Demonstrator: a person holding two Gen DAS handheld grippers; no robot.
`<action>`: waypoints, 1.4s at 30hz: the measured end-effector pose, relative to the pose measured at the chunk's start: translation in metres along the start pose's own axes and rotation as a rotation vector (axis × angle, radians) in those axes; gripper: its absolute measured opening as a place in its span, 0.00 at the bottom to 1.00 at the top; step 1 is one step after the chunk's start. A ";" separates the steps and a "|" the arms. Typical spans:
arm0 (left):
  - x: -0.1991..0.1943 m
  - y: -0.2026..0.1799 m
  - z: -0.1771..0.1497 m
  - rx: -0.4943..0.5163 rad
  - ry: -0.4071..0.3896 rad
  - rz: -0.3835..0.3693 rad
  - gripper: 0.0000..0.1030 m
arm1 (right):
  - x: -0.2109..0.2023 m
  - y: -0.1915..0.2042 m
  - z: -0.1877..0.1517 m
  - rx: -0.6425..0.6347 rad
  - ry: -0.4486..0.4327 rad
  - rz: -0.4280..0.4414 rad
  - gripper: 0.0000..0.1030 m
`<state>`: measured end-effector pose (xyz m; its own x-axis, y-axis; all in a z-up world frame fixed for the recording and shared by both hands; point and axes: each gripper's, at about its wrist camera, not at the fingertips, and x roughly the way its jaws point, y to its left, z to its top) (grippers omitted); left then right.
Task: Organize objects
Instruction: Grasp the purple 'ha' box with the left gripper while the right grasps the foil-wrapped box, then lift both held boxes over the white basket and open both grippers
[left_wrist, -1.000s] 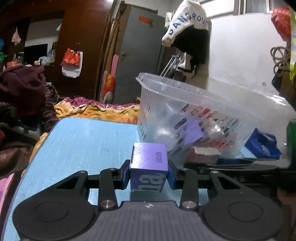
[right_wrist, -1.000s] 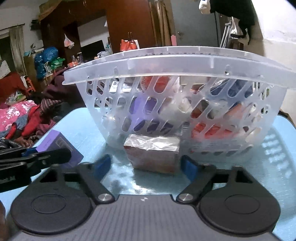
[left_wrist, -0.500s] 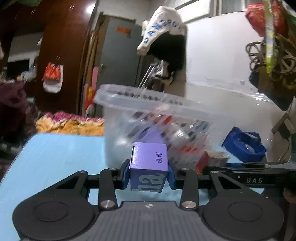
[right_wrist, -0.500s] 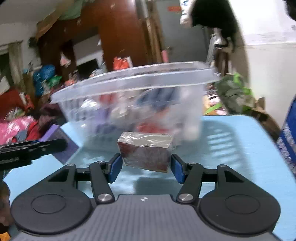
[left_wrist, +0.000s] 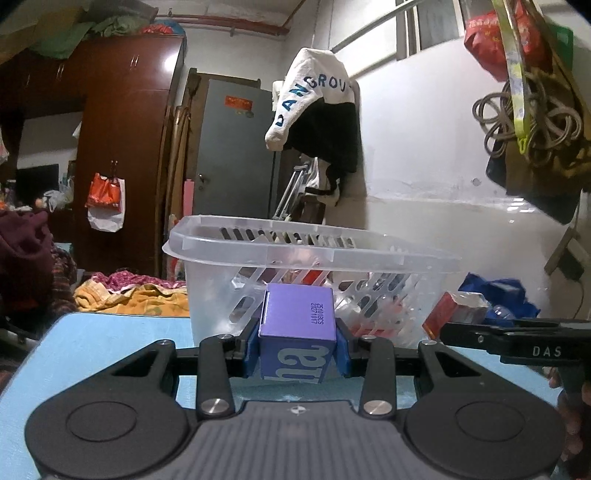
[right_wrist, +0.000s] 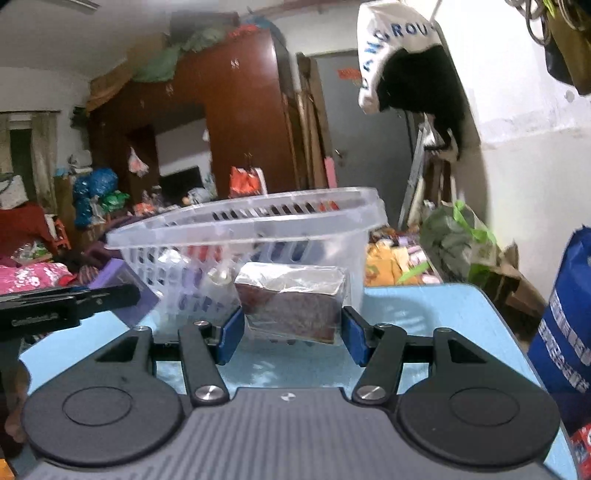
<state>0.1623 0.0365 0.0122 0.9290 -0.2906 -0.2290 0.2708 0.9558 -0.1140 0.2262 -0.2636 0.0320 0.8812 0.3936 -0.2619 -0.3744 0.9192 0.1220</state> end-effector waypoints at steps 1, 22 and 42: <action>0.000 0.000 0.000 -0.005 -0.002 -0.003 0.42 | -0.001 0.002 0.000 -0.004 -0.017 0.003 0.59; -0.001 0.002 0.000 -0.035 -0.022 0.011 0.42 | -0.008 0.011 -0.003 -0.052 -0.104 0.015 0.59; -0.030 0.010 0.013 -0.132 -0.126 -0.136 0.42 | -0.032 0.013 0.009 -0.106 -0.169 0.056 0.59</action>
<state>0.1406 0.0551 0.0301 0.9127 -0.4005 -0.0812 0.3679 0.8918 -0.2633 0.1952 -0.2645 0.0502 0.8906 0.4454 -0.0924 -0.4448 0.8952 0.0284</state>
